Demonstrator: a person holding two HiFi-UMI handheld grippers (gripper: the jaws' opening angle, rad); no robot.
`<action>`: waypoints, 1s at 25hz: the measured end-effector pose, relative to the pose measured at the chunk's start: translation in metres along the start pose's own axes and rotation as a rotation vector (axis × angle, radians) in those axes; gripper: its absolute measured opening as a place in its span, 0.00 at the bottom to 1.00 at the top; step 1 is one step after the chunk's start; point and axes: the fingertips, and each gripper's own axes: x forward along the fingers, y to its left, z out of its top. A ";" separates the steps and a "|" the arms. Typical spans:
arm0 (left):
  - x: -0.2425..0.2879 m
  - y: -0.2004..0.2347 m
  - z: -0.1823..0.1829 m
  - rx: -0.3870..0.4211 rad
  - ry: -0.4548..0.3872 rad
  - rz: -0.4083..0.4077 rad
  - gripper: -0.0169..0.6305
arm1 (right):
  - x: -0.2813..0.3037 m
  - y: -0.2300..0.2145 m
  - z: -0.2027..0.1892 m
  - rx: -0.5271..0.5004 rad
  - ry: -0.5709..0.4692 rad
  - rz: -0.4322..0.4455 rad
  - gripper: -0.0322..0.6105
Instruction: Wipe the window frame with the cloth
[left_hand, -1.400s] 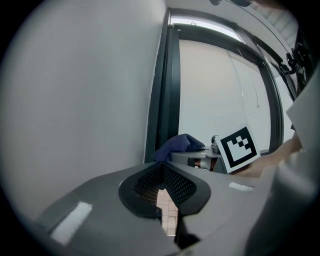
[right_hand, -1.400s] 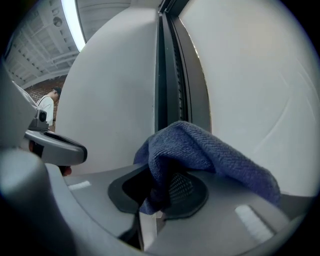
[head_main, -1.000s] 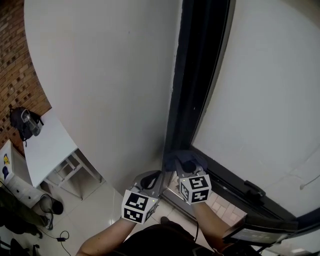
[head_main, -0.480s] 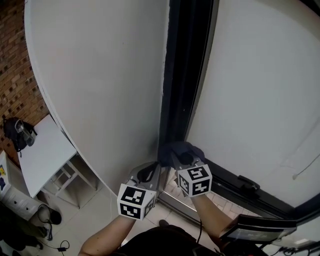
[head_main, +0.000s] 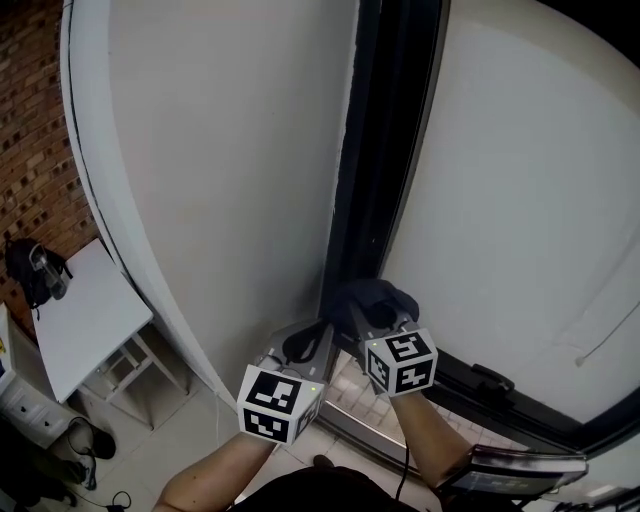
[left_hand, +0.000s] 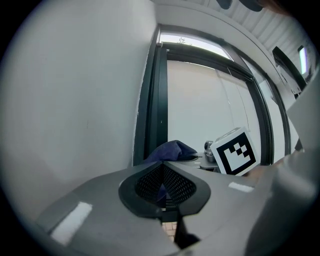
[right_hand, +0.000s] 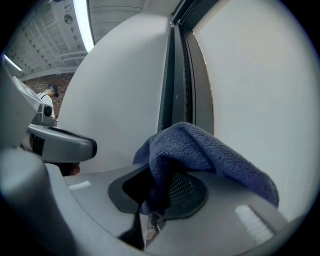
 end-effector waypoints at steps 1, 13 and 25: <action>-0.001 -0.001 0.004 0.001 -0.003 -0.001 0.02 | -0.001 0.000 0.007 -0.009 -0.007 -0.002 0.15; 0.009 0.007 0.069 0.025 -0.051 0.037 0.02 | -0.006 -0.004 0.074 -0.082 -0.079 0.015 0.15; 0.019 0.001 0.128 0.081 -0.145 0.043 0.02 | -0.015 -0.013 0.148 -0.166 -0.194 0.039 0.15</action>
